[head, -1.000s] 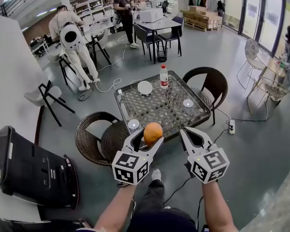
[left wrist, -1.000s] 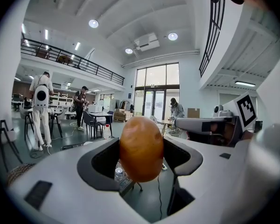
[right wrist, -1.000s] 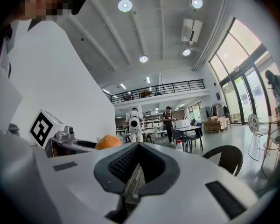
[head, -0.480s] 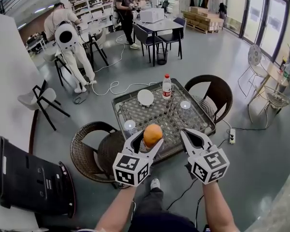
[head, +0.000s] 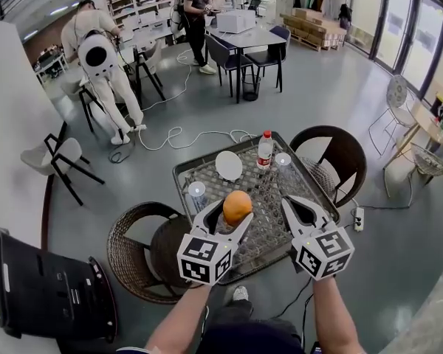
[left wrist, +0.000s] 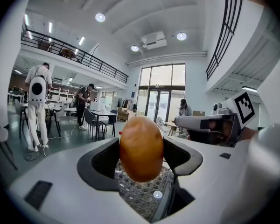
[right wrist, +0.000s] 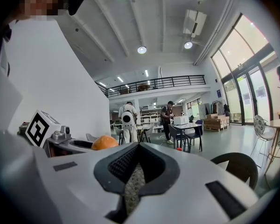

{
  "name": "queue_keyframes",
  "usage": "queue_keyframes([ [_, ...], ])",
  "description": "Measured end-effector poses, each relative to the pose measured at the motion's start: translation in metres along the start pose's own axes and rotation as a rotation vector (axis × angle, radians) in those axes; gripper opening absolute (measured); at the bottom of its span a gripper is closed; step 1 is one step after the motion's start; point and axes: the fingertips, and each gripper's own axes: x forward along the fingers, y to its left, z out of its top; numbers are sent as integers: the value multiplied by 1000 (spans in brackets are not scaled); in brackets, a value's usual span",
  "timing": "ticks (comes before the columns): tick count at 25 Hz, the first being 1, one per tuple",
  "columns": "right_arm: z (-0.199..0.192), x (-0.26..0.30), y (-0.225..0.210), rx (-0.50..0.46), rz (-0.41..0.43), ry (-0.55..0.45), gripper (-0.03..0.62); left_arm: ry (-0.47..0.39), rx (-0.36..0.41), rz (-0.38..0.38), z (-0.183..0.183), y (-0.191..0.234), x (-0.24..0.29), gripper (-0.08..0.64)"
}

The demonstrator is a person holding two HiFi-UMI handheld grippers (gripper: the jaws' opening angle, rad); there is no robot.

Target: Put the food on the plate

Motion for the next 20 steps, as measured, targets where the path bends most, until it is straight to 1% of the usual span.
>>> queue_keyframes([
  [4,3,28,-8,4,0,-1,5,1,-6,11,5,22,13,299],
  [11,10,58,-23,10,18,-6,5,4,-10,41,16,43,31,299],
  [16,10,85,-32,12,68,-3,5,1,-16,93,21,62,44,299],
  [20,9,105,-42,15,138,-1,5,-1,-27,159,24,74,54,299],
])
